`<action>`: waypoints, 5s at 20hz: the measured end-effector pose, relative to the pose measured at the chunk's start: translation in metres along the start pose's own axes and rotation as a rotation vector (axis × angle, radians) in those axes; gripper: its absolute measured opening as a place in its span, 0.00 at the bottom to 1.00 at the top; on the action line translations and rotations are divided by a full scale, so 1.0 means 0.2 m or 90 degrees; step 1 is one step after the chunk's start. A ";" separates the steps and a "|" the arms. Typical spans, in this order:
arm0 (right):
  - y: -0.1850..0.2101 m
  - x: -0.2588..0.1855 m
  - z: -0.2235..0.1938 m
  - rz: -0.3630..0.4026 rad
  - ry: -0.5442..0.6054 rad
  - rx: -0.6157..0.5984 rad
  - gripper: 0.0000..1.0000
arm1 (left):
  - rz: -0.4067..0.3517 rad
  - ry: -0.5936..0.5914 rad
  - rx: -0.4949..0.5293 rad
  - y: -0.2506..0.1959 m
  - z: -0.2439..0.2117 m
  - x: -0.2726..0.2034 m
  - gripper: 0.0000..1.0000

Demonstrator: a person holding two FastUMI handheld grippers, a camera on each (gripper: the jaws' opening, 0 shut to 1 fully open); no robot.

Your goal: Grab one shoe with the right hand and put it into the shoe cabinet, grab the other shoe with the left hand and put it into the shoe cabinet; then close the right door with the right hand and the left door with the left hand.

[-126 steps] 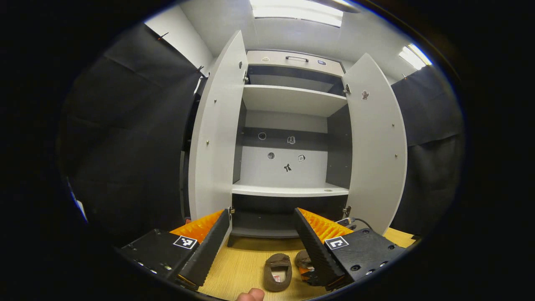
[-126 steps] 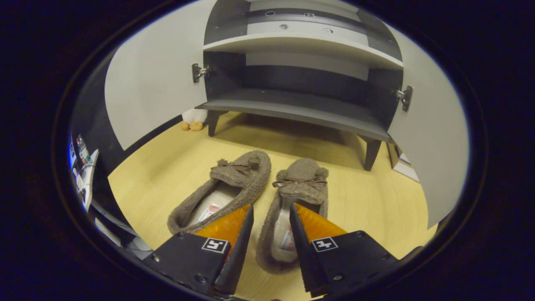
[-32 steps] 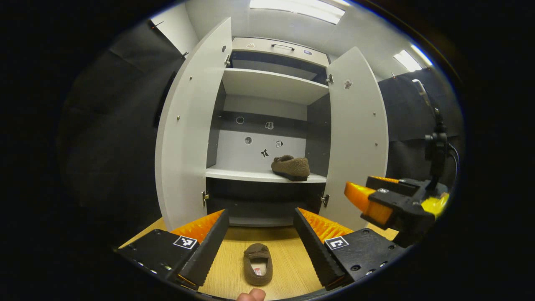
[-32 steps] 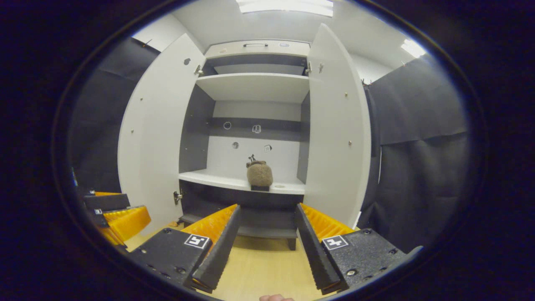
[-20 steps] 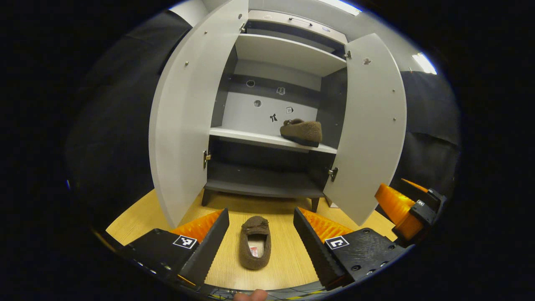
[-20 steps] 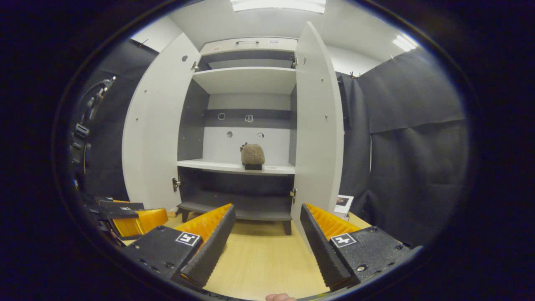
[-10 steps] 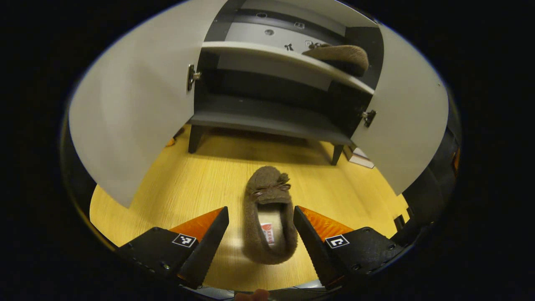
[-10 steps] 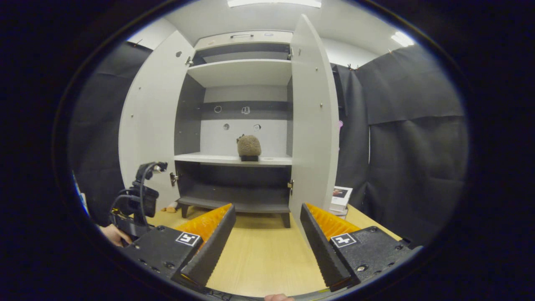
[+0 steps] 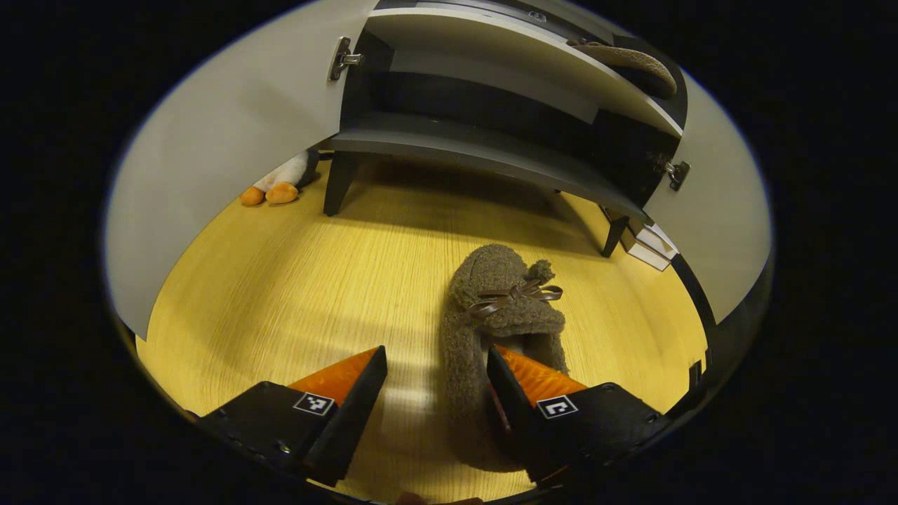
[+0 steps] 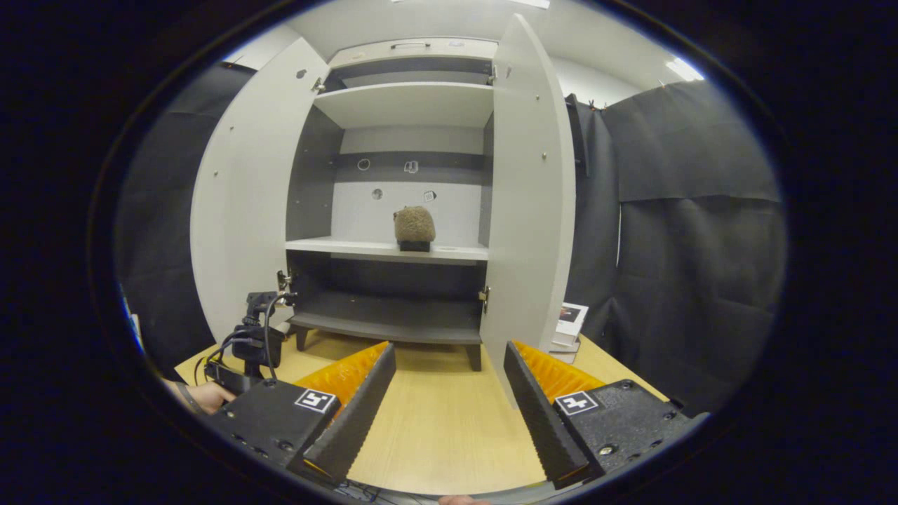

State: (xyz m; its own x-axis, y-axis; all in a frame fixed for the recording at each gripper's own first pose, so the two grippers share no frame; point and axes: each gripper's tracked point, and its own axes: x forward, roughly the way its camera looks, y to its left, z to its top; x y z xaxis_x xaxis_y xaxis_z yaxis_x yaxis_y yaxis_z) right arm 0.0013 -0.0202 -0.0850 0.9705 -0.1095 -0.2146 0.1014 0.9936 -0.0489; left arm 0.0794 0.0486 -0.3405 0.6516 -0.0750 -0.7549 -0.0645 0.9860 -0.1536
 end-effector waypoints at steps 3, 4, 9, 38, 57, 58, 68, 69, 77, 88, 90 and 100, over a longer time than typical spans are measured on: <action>0.01 0.02 0.01 0.004 0.005 -0.004 0.98 | -0.020 0.011 -0.010 -0.03 -0.01 0.07 0.82; 0.01 0.03 0.01 0.005 0.008 -0.005 0.98 | -0.023 0.008 -0.010 -0.04 0.00 0.08 0.81; 0.01 0.04 0.01 0.006 0.011 -0.012 0.99 | -0.023 -0.012 -0.028 -0.07 0.02 0.10 0.27; 0.12 0.01 0.01 0.029 -0.016 0.002 0.98 | 0.019 -0.320 -0.039 -0.34 2.18 -0.47 0.00; 0.01 0.07 -0.07 -0.007 0.023 0.049 0.98 | 0.155 -0.207 0.005 -0.21 2.36 -0.15 0.36; 0.01 0.07 -0.08 -0.006 0.026 0.050 0.98 | 0.155 -0.216 0.007 -0.22 2.38 -0.17 0.51; 0.05 0.06 -0.08 0.012 0.035 0.043 0.98 | 0.116 -0.390 0.070 -0.36 2.48 -0.66 0.93; 0.07 0.05 -0.08 0.015 0.034 0.042 0.99 | 0.098 -0.405 0.072 -0.39 2.48 -0.72 0.95; 0.09 -0.02 -0.04 0.026 0.015 0.035 0.98 | -0.014 -0.507 0.115 -0.45 2.20 -1.17 0.95; 0.05 -0.15 0.15 0.032 -0.038 0.050 0.98 | -0.047 -0.529 0.078 -0.29 1.47 -1.35 0.95; 0.05 -0.16 0.17 0.032 -0.045 0.057 0.98 | -0.032 -0.533 0.080 -0.26 1.36 -1.37 0.95; 0.04 -0.21 0.22 0.043 -0.045 0.089 0.98 | -0.015 -0.546 0.099 -0.32 1.07 -1.43 0.95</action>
State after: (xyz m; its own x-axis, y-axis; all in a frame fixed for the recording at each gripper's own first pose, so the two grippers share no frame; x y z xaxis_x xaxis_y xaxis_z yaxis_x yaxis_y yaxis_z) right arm -0.0291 -0.0060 -0.0326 0.9886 -0.0446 -0.1439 0.0595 0.9931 0.1012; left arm 0.0603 0.0381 0.0218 0.9998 -0.0192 -0.0019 0.0191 0.9995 -0.0264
